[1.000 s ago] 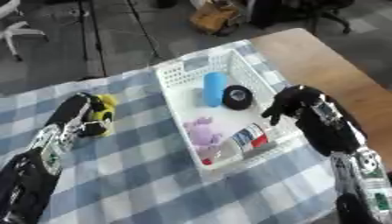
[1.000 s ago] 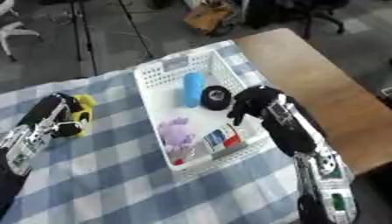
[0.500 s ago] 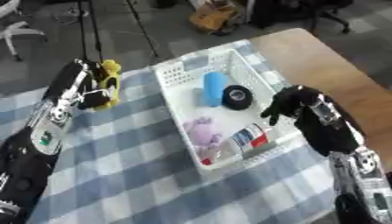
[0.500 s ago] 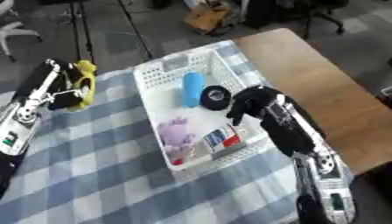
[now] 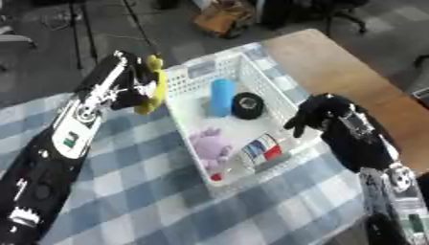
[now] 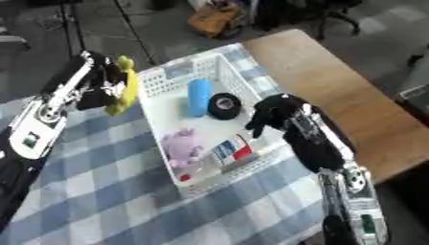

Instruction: Pick up objects on the table and place them in the box.

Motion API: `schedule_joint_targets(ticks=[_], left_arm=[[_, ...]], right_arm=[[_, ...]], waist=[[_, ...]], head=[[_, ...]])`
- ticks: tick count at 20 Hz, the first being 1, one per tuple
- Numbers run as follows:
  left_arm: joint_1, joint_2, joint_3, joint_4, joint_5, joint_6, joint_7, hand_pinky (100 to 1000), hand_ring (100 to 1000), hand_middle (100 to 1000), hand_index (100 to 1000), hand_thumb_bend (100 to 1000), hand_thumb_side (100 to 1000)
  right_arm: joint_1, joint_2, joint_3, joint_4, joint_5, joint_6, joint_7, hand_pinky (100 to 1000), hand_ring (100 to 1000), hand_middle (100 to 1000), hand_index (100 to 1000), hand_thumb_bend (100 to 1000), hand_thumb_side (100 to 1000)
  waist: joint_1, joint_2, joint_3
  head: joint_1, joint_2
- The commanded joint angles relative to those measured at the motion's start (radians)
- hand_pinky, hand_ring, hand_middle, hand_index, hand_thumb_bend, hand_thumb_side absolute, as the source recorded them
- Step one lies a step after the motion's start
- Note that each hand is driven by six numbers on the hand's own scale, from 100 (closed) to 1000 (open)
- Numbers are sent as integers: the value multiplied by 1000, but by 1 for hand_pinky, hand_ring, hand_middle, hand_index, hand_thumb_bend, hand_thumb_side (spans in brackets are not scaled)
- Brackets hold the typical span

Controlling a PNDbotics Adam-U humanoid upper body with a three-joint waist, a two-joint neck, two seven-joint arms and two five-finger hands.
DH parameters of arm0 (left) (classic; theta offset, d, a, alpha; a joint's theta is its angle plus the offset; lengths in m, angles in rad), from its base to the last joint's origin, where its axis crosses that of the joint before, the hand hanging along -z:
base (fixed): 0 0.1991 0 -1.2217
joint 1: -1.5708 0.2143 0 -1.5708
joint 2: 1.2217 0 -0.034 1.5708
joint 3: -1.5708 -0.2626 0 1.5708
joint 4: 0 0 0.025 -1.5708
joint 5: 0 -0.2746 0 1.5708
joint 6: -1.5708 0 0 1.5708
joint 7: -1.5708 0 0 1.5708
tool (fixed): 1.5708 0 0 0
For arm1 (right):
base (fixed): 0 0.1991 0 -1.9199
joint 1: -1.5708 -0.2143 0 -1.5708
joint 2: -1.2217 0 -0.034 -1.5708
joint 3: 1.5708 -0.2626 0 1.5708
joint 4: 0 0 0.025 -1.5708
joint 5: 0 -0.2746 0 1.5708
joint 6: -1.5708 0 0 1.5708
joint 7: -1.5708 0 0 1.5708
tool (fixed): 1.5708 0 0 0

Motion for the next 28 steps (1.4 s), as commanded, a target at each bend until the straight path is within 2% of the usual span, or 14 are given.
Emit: schedule_joint_targets(ticks=[1,9,10,11,12,13,14,17,18,19,20,23,24,28], left_arm=[[-20,-1,-2,11,81,-92,-108,256,295,387,531,254,304],[-17,-22,-4,28,180,-180,-273,297,316,403,537,298,322],[-18,-23,-7,19,185,-190,-278,340,407,476,639,579,392],[-18,-21,-8,2,182,-205,-273,369,460,522,684,706,422],[-18,-19,-5,-15,174,-215,-250,395,498,574,723,772,435],[-16,-17,-6,-26,162,-220,-226,395,498,574,723,772,435],[-16,-17,-3,-37,155,-225,-194,473,627,734,803,913,502],[-13,-10,7,-69,146,-233,-49,523,678,764,814,921,578],[-11,-4,14,-78,142,-228,12,558,704,774,814,825,700],[-9,4,20,-88,135,-214,89,558,704,774,814,825,700],[-5,12,21,-94,123,-196,158,573,719,779,808,743,748],[30,54,42,-103,126,-75,333,565,719,776,803,719,774],[44,63,50,-109,148,-33,361,529,700,762,795,673,808],[113,143,116,-169,343,112,418,513,694,757,794,647,826]], right_arm=[[-16,12,8,-39,-14,11,0,628,476,532,693,100,786],[-16,25,17,-58,-27,27,13,577,446,487,647,100,779],[-14,26,15,-58,-29,29,11,563,426,455,608,100,776],[-13,28,14,-60,-31,32,6,562,422,448,603,100,776],[-13,29,12,-61,-32,35,1,561,419,443,601,100,775],[-13,29,12,-63,-32,37,-2,561,419,443,601,100,775],[-12,30,12,-65,-32,39,-5,566,422,445,602,100,774],[-11,29,13,-68,-34,39,-3,574,425,451,606,100,773],[-10,28,12,-68,-33,39,-2,582,431,464,609,100,777],[-10,27,10,-67,-31,38,-1,582,431,464,609,100,777],[-10,25,9,-66,-29,37,-1,584,431,466,610,100,778],[-8,18,-1,-61,-20,29,-5,585,430,466,609,100,780],[-8,15,-5,-60,-18,26,-7,586,429,466,606,100,778],[-4,-1,-21,-52,-7,14,-18,586,424,464,604,100,790]], waist=[[-2,-112,-12],[4,-114,-36],[5,-115,-38],[6,-116,-40],[7,-116,-42],[7,-117,-42],[7,-117,-42],[7,-119,-37],[6,-119,-33],[5,-119,-29],[4,-119,-24],[0,-119,2],[-1,-118,9],[-2,-117,47]], head=[[3,-10],[1,-10],[1,-10],[1,-12],[0,-14],[0,-14],[-1,-15],[-4,-15],[-8,-16],[-10,-18],[-13,-18],[-27,-19],[-32,-20],[-56,-22]])
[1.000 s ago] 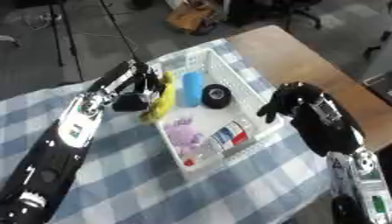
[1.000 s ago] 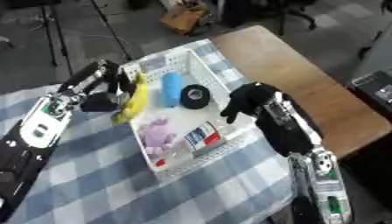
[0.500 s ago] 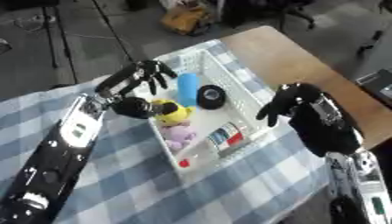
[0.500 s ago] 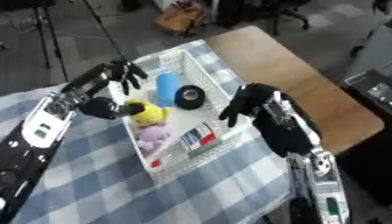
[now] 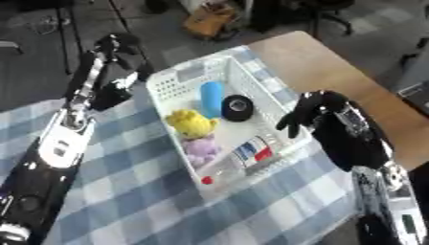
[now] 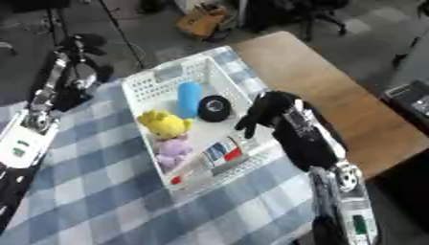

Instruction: Pick up objects on the table and place them in the box.

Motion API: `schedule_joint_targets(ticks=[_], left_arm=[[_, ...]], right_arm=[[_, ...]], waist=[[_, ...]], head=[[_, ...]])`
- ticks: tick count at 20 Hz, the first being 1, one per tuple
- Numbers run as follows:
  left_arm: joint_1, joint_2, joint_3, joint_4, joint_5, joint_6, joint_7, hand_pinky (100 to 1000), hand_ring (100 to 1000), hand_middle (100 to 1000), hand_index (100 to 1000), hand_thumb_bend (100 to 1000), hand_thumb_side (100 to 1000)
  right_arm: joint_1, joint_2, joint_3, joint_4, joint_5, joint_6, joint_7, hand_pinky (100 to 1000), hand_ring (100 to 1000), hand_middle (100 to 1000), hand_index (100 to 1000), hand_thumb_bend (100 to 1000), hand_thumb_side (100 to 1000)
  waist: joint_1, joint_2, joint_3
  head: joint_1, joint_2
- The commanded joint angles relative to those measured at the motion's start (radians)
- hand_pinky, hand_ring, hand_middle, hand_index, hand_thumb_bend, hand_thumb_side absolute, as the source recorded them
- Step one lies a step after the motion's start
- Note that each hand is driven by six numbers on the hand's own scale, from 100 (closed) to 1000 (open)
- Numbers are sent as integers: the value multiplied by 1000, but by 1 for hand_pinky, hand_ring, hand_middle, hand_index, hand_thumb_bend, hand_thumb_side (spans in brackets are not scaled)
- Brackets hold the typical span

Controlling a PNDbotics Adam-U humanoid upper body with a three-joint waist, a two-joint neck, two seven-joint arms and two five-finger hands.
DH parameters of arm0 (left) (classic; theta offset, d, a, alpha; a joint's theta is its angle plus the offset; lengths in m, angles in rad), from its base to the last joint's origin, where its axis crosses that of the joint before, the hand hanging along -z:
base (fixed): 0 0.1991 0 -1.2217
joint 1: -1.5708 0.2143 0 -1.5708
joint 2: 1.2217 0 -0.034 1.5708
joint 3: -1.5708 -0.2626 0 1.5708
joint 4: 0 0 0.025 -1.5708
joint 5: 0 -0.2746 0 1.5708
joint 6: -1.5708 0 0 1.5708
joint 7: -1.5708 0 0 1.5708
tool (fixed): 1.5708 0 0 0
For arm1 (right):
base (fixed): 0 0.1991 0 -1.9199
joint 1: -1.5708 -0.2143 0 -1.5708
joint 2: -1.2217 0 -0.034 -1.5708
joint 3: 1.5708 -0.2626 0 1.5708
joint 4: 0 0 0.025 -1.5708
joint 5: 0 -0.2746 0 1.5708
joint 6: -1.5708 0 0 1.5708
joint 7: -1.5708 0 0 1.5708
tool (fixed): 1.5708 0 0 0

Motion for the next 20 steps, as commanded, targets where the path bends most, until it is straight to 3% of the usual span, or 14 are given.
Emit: schedule_joint_targets(ticks=[1,6,9,12,15,20], left_arm=[[39,116,67,-75,128,91,53,513,694,757,794,647,826],[195,247,161,-169,271,176,96,514,720,771,810,591,851],[265,291,209,-149,319,196,93,512,723,768,815,589,865],[324,312,246,-106,427,191,60,513,727,767,817,569,900],[364,316,267,-116,492,145,24,515,729,778,829,565,916],[376,320,271,-125,531,97,-16,520,733,780,827,563,920]], right_arm=[[-2,-32,-18,-6,15,-12,-8,586,424,464,604,100,790],[9,-69,-31,21,29,-36,-11,587,416,461,600,100,806],[12,-80,-31,35,31,-48,-4,587,414,461,599,100,808],[12,-84,-36,44,33,-55,-3,587,413,461,596,100,803],[15,-92,-41,50,35,-61,-5,587,411,460,593,100,815],[15,-92,-40,56,35,-67,-1,588,411,461,591,100,815]], waist=[[-2,-118,26],[3,-117,85],[3,-116,106],[1,-115,116],[-3,-114,133],[-5,-116,138]], head=[[-20,-12],[-29,-6],[-30,0],[-29,5],[-33,8],[-32,5]])
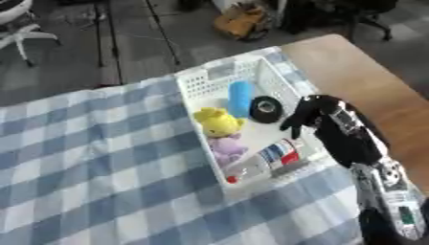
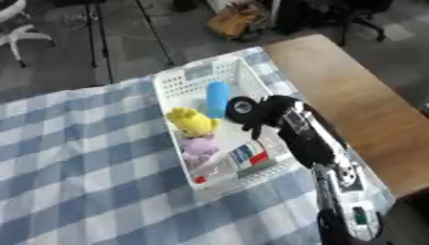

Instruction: Pick up objects on the table and place them in the box.

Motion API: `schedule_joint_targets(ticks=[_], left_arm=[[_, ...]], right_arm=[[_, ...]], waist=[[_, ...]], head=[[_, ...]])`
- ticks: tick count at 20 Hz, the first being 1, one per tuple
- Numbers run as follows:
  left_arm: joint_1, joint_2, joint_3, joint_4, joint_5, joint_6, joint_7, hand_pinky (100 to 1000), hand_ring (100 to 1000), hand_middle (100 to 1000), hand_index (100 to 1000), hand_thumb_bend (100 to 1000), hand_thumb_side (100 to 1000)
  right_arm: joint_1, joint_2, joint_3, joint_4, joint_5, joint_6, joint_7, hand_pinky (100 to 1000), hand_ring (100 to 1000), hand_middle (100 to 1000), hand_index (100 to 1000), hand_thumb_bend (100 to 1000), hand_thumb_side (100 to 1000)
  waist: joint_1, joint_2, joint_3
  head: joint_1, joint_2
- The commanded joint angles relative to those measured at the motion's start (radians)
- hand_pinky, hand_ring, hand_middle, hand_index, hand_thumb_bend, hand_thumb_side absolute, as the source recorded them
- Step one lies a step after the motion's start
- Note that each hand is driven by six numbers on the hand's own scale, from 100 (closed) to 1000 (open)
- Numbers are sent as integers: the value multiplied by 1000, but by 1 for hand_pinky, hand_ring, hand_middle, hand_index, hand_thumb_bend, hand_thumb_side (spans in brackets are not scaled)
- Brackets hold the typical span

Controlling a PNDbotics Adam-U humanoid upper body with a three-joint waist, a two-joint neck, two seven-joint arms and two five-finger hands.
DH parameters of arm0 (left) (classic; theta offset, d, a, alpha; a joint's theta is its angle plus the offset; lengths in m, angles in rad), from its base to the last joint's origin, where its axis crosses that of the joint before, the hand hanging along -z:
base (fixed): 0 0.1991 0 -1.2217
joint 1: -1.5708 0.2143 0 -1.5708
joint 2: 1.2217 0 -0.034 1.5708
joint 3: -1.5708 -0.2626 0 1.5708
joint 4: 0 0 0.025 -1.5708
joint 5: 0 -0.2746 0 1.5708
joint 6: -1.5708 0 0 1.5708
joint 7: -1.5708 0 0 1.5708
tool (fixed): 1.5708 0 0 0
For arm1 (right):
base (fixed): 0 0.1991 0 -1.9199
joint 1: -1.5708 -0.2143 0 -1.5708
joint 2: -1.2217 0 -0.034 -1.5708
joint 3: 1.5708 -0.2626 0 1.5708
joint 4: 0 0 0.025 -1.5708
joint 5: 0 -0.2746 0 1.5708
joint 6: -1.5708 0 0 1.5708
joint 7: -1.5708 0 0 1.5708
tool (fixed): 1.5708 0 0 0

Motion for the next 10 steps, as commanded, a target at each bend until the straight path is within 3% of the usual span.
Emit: schedule_joint_targets(ticks=[1,10], left_arm=[[-3,49,17,-25,19,-29,-25,520,733,779,826,565,920],[41,29,17,-92,49,-27,-64,500,703,761,824,566,918]], right_arm=[[-10,-15,-5,-5,3,-7,3,588,411,461,591,100,816],[-8,-17,-7,-7,4,-3,2,588,411,461,589,100,816]], waist=[[-5,-116,3],[-1,-115,6]], head=[[1,-2],[-4,3]])
